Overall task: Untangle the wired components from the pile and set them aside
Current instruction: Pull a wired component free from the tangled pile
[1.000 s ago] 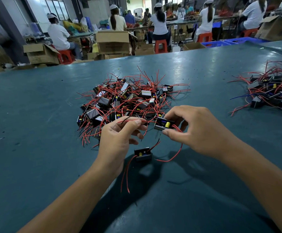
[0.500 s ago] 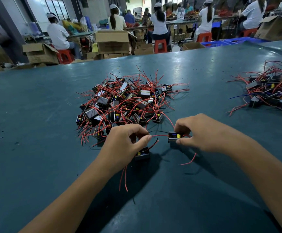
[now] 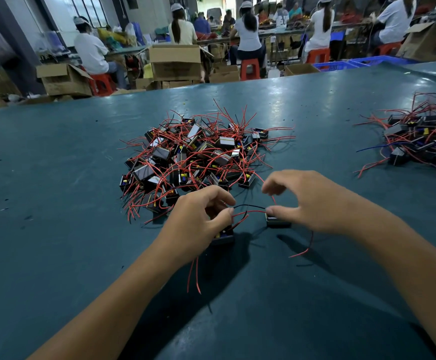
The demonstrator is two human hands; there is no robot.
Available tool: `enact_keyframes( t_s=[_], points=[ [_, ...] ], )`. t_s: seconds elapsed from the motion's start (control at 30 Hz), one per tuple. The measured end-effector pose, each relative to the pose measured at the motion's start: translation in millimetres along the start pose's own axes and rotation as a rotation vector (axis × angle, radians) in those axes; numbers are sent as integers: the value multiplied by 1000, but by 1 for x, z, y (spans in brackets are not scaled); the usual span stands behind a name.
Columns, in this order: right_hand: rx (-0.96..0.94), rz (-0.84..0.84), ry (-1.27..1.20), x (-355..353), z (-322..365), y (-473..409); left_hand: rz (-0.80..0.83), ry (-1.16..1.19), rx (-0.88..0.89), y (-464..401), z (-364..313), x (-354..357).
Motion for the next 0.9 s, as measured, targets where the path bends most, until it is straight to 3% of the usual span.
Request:
enact_keyframes(
  t_s=[0.1,0.2,0.6,0.9],
  points=[
    [-183,-141,-70,-2,20,1,17,40,20,-1,-2,2],
    [-259,-129,-3,7,28,1,33,68,38,0,-3,4],
    [-300,-119,84,18,28,0,95,131,52,-1,2,6],
    [-301,-99,-8,8,17,-2,-30,49,68,-7,11,-6]
  ],
)
Point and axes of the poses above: each hand's wrist, its own y-axis away from the middle knuckle, its own x-axis out of the palm, z = x × y, the point moved 5 cm from there along -y, towards the middle knuckle, and after that the axes turned 1 degree about z, right-handed, at the moved point
